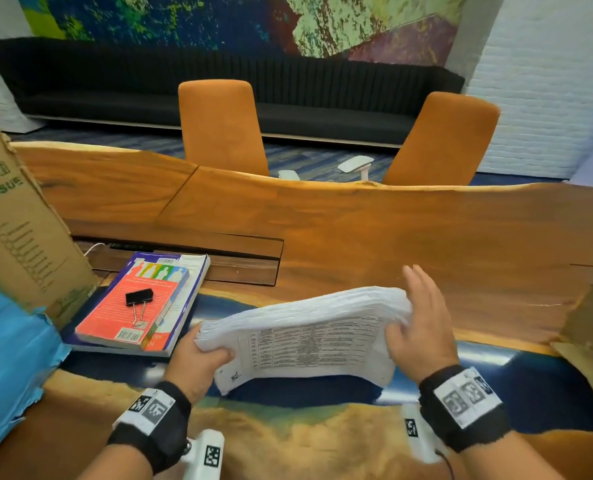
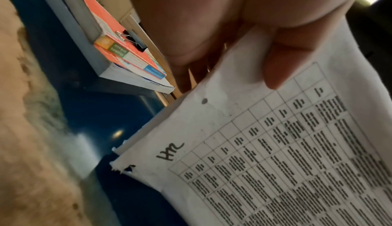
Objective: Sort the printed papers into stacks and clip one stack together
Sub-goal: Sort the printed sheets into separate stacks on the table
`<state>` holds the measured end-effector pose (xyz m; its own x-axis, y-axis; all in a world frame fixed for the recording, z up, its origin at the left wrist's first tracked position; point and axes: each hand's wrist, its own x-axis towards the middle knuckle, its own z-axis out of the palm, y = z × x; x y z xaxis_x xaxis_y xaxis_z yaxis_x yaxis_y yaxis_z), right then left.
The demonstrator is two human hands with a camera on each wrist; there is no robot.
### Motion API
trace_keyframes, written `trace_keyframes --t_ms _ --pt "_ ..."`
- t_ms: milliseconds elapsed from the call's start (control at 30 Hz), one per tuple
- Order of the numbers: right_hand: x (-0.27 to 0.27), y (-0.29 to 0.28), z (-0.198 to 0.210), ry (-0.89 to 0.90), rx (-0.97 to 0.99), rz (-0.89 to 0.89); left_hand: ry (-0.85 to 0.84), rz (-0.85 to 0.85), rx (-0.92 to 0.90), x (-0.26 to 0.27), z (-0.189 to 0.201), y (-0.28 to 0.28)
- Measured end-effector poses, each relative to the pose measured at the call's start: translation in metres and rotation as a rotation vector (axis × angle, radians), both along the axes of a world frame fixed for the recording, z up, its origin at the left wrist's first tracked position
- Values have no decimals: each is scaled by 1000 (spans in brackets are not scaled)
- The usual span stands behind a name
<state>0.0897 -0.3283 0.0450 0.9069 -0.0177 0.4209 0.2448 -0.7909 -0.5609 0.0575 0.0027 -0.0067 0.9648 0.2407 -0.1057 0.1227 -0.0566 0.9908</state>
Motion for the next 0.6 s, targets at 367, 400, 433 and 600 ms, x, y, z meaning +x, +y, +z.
trace_keyframes --t_ms 367,400,433,600 --pt "2 53 37 389 -797 208 69 -52 74 3 -5 3" --pt "3 59 40 395 -805 219 69 -55 86 3 -4 3" --pt "2 66 44 371 -777 233 63 -55 94 4 -5 3" --pt "1 117 44 324 -806 433 92 -31 87 3 -4 2"
